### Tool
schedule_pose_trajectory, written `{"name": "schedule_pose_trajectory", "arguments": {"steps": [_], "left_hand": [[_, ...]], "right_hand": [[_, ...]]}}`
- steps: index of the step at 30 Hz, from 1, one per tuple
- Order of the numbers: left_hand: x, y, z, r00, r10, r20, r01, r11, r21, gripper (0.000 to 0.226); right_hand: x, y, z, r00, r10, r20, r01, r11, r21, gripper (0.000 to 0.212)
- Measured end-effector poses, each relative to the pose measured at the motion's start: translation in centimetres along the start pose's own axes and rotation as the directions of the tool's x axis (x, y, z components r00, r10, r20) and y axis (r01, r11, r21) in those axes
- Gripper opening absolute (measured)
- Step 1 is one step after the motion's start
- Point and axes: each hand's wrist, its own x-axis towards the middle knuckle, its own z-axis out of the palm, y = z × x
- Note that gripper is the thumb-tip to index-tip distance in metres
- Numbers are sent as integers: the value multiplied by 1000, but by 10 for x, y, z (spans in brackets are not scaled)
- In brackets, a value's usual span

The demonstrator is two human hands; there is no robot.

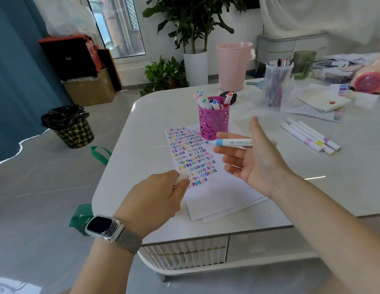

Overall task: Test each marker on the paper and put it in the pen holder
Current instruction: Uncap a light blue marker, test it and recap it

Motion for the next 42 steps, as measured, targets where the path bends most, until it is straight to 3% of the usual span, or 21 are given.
{"name": "schedule_pose_trajectory", "arguments": {"steps": [4,8,12,16,21,42], "left_hand": [[4,-3,0,1000,-12,1,11,998,62,36],[0,-1,1,999,6,53,-9,999,53,34],[0,-4,-3,999,-36,9,35,994,107,32],[0,-5,-4,999,-9,48,7,999,48,21],[1,-5,0,987,42,152,-39,999,-19,18],[-2,-8,1,983,3,181,-4,1000,3,23]], "right_hand": [[3,11,7,984,-172,-53,158,966,-203,10],[16,26,3,911,-406,-74,307,786,-537,31],[23,34,4,872,-484,-67,343,703,-623,38],[31,45,2,860,-508,-50,326,623,-711,38],[32,51,0,859,-511,6,337,557,-759,35],[31,52,3,857,-511,67,322,431,-843,25]]}}
